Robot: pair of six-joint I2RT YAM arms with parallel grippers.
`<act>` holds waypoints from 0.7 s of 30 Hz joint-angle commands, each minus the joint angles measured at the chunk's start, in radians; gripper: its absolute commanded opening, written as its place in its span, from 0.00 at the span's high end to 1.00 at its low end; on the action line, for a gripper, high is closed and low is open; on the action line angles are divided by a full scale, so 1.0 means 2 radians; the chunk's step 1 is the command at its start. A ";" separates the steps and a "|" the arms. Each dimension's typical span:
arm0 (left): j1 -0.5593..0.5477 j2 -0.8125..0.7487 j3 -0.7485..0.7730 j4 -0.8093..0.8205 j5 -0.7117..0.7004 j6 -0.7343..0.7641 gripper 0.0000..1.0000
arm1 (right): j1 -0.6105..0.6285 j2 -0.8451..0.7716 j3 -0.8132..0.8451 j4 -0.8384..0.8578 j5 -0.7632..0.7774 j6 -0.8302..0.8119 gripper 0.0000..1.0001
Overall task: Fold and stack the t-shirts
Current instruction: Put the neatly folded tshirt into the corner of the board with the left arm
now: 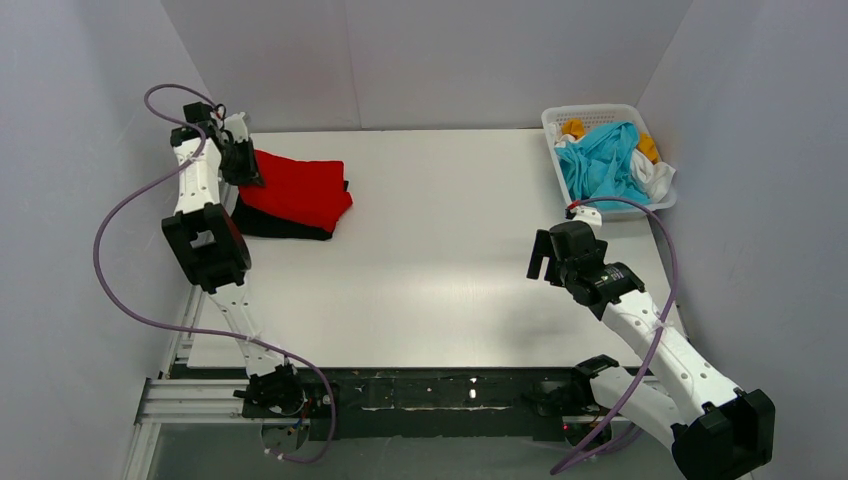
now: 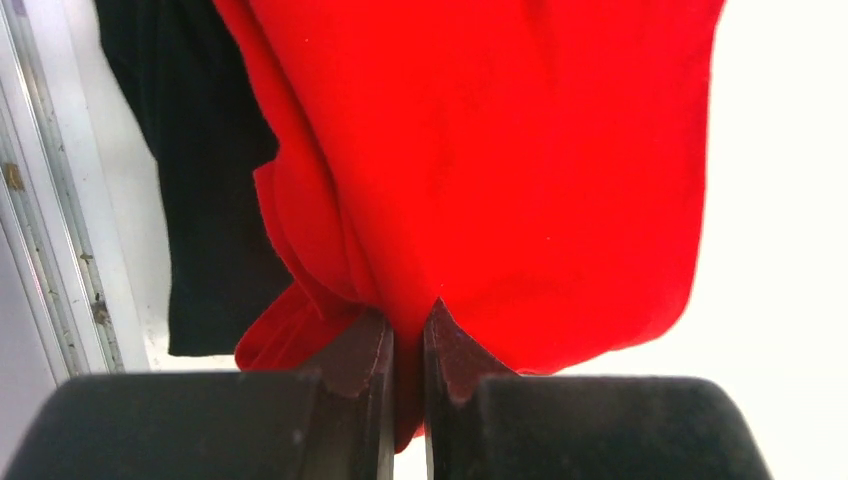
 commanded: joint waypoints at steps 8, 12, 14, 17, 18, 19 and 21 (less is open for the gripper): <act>0.055 0.040 -0.016 0.029 0.068 -0.035 1.00 | -0.002 0.021 0.053 -0.028 0.001 0.024 0.06; 0.059 0.035 -0.037 0.054 0.018 -0.071 1.00 | -0.002 0.026 0.059 -0.033 0.001 0.027 0.06; 0.060 0.033 -0.047 0.060 0.012 -0.080 1.00 | -0.002 0.026 0.060 -0.034 0.002 0.026 0.06; 0.060 0.035 -0.064 0.065 0.022 -0.085 0.99 | -0.001 0.024 0.061 -0.034 0.005 0.023 0.06; 0.060 0.038 -0.067 0.063 0.020 -0.090 0.86 | -0.002 0.024 0.060 -0.034 0.006 0.022 0.06; 0.060 0.040 -0.067 0.060 0.014 -0.098 0.81 | -0.002 0.024 0.060 -0.033 0.007 0.022 0.06; 0.060 0.043 -0.066 0.054 -0.004 -0.116 0.81 | -0.002 0.023 0.058 -0.031 0.006 0.023 0.06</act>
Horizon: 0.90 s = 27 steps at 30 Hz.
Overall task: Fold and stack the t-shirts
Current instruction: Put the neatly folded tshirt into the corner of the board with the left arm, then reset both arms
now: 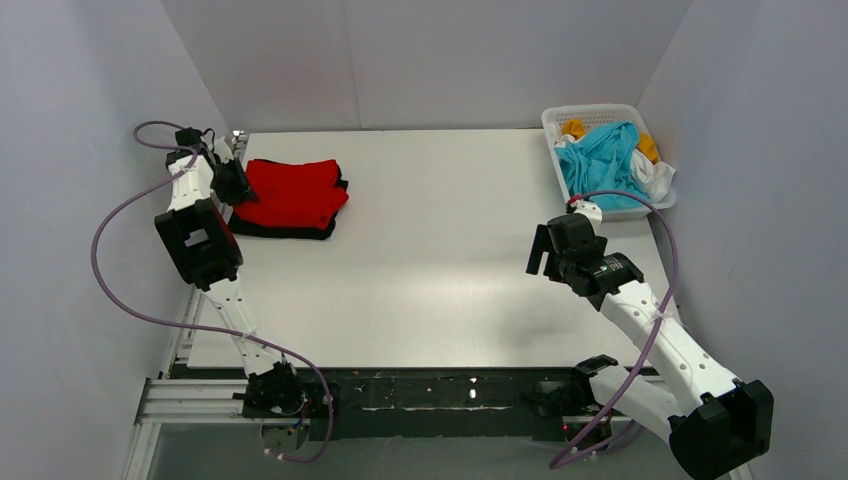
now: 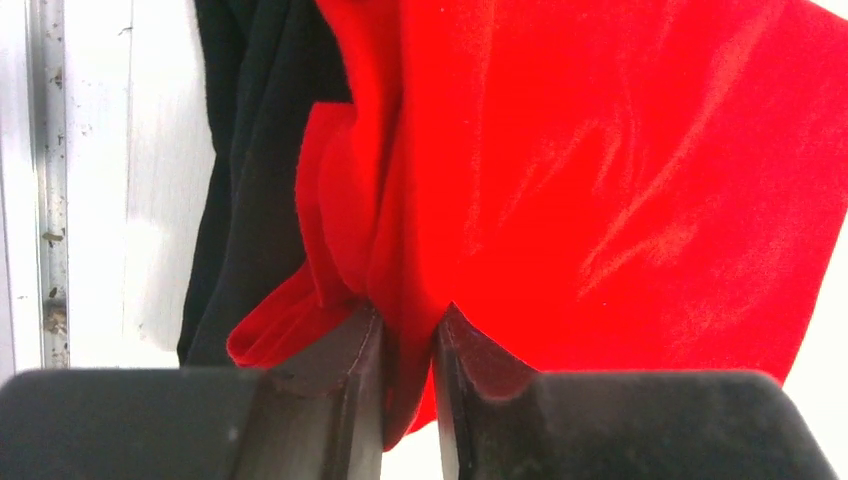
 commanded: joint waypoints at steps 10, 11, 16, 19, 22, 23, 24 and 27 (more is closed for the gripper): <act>-0.002 -0.066 -0.006 -0.041 -0.105 -0.107 0.02 | -0.002 -0.001 0.030 0.003 0.016 0.000 0.05; -0.006 -0.080 -0.003 -0.045 -0.112 -0.117 0.02 | -0.002 -0.003 0.033 0.001 0.020 0.001 0.05; -0.051 -0.172 0.009 -0.085 -0.139 -0.161 0.02 | -0.002 -0.016 0.041 0.004 0.020 0.002 0.04; -0.105 -0.222 0.010 -0.133 -0.178 -0.155 0.02 | -0.002 -0.030 0.039 0.004 0.019 0.002 0.04; -0.152 -0.293 -0.061 -0.149 -0.145 -0.180 0.02 | -0.002 -0.051 0.032 0.005 0.019 0.005 0.03; -0.166 -0.322 -0.099 -0.136 -0.126 -0.200 0.02 | -0.002 -0.064 0.027 0.005 0.016 0.006 0.02; -0.182 -0.352 -0.146 -0.120 -0.107 -0.214 0.02 | -0.001 -0.074 0.020 0.009 0.013 0.008 0.02; -0.258 -0.449 -0.291 -0.077 -0.112 -0.230 0.02 | -0.001 -0.103 -0.003 0.027 0.001 0.009 0.02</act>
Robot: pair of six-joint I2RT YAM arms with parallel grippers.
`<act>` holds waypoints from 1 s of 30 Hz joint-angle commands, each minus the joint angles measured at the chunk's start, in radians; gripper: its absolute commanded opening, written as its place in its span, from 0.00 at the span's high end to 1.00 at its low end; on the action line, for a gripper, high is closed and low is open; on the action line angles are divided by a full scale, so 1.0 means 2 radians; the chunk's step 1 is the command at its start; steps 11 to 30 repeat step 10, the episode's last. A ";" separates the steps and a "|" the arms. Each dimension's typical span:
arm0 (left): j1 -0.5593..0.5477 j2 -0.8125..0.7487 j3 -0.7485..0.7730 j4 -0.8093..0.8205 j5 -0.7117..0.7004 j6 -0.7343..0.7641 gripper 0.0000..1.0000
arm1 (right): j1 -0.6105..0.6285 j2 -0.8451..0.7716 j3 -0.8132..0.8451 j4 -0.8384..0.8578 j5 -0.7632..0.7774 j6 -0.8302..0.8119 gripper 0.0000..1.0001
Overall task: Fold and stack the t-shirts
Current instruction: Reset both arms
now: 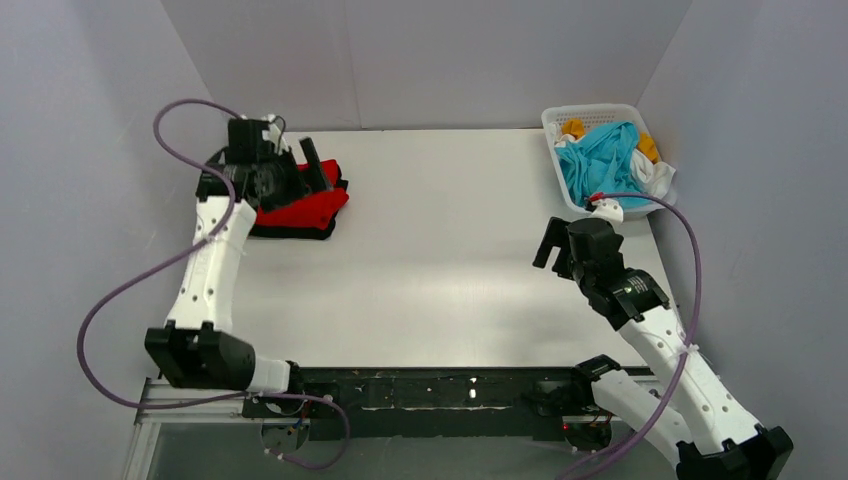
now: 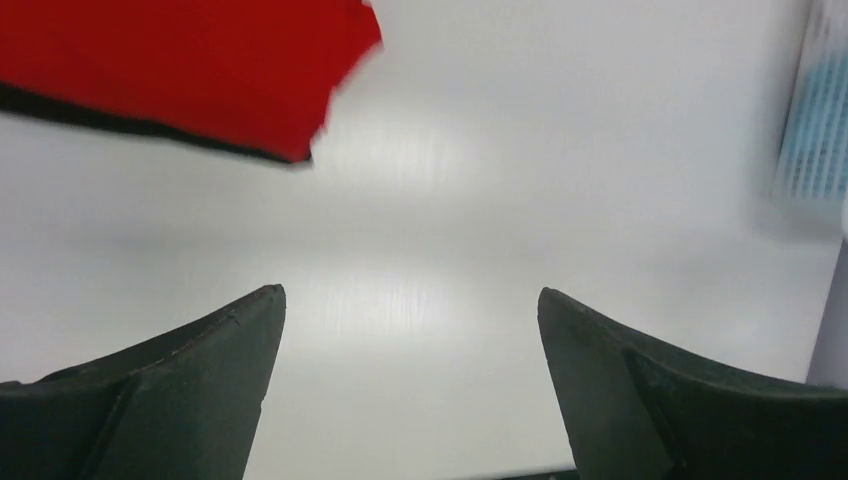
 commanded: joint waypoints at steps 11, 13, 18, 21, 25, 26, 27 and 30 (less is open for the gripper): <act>-0.175 -0.368 -0.481 0.036 -0.063 -0.126 0.02 | -0.002 -0.108 -0.091 0.076 -0.024 0.020 0.02; -0.175 -0.368 -0.481 0.036 -0.063 -0.126 0.02 | -0.002 -0.108 -0.091 0.076 -0.024 0.020 0.02; -0.175 -0.368 -0.481 0.036 -0.063 -0.126 0.02 | -0.002 -0.108 -0.091 0.076 -0.024 0.020 0.02; -0.175 -0.368 -0.481 0.036 -0.063 -0.126 0.02 | -0.002 -0.108 -0.091 0.076 -0.024 0.020 0.02; -0.175 -0.368 -0.481 0.036 -0.063 -0.126 0.02 | -0.002 -0.108 -0.091 0.076 -0.024 0.020 0.02; -0.175 -0.368 -0.481 0.036 -0.063 -0.126 0.02 | -0.002 -0.108 -0.091 0.076 -0.024 0.020 0.02; -0.175 -0.368 -0.481 0.036 -0.063 -0.126 0.02 | -0.002 -0.108 -0.091 0.076 -0.024 0.020 0.02; -0.175 -0.368 -0.481 0.036 -0.063 -0.126 0.02 | -0.002 -0.108 -0.091 0.076 -0.024 0.020 0.02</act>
